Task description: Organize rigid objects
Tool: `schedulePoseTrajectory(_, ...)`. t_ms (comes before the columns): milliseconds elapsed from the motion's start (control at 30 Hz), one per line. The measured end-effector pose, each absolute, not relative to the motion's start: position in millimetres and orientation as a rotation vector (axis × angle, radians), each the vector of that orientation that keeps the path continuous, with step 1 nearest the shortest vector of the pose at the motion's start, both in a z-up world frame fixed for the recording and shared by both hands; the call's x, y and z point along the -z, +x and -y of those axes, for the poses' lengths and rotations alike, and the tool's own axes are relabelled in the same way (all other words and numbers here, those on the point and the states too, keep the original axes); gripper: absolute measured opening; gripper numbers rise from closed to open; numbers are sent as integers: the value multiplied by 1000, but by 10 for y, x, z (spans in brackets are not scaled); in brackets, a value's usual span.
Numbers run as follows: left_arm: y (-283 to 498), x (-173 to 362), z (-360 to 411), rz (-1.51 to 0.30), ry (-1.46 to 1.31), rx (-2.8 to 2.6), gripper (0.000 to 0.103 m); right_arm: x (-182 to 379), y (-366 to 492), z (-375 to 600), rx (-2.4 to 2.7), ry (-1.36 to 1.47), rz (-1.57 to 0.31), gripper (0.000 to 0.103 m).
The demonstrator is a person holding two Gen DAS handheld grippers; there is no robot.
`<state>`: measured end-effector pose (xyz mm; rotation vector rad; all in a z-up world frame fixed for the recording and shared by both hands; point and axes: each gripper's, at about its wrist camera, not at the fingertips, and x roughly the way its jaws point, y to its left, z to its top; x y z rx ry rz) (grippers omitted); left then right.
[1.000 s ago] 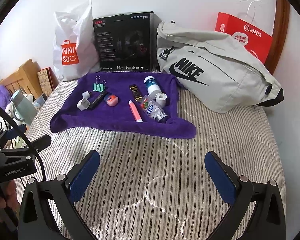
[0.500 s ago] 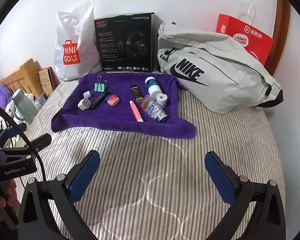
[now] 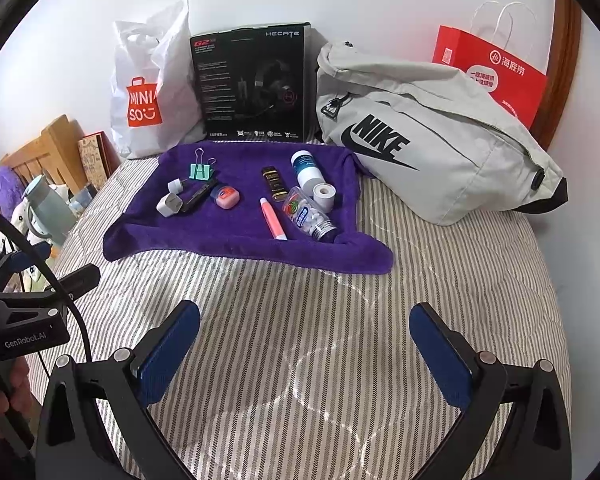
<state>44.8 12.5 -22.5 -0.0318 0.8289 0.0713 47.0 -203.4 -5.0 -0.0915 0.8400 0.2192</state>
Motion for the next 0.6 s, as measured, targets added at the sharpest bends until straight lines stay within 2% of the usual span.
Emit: schedulePoseTrajectory(600, 452, 233, -148, -836, -27, -76, 103, 58, 462, 2030, -222, -101, -844, 103)
